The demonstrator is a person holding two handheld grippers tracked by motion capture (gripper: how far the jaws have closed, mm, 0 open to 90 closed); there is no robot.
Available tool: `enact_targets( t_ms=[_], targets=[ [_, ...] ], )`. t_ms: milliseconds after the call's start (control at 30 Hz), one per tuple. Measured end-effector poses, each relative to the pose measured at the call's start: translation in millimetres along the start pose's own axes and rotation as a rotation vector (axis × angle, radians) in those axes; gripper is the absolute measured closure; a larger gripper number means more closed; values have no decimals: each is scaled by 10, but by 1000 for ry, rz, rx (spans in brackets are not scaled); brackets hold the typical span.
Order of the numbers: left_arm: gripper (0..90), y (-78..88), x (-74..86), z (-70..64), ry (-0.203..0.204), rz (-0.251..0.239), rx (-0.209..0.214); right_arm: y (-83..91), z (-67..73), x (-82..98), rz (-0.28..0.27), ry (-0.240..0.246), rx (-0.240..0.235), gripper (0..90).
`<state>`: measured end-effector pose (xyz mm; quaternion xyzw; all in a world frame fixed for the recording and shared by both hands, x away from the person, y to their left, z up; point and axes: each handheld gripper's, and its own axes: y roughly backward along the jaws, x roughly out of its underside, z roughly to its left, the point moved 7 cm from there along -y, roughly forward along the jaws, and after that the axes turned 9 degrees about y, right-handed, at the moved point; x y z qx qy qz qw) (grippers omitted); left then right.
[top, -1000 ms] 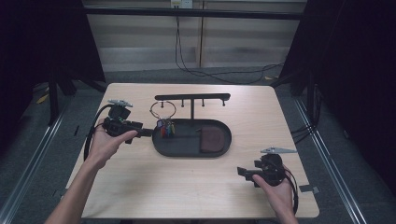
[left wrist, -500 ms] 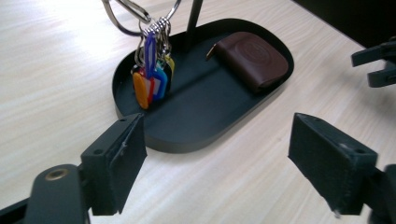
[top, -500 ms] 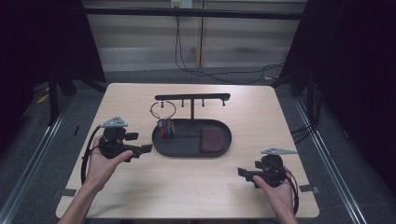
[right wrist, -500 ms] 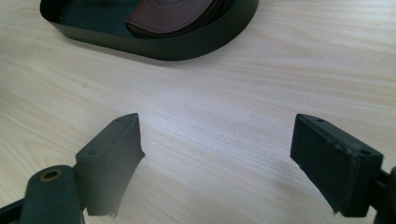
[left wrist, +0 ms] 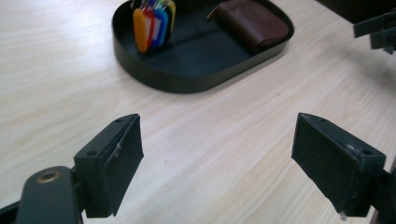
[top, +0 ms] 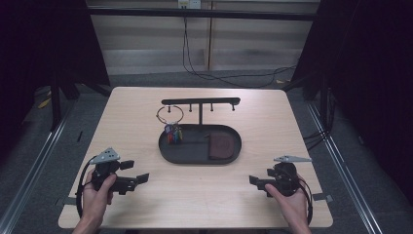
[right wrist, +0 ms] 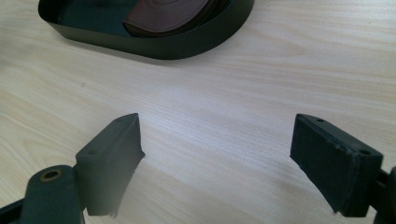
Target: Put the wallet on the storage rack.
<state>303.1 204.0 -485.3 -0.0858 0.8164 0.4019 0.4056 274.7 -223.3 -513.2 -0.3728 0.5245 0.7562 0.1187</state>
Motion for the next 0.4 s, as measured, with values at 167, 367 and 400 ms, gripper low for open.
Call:
enact_targets(
  t_ms=[167,367,400],
  targets=[
    [160,23,233,28,38,-2,-19,9,-9,18,-4,1,2,165],
    [164,56,267,29,59,-18,0,-23,-62,74,-9,6,29,165],
    [164,60,265,30,71,-23,9,-29,-81,90,-2,-6,34,165]
  ],
)
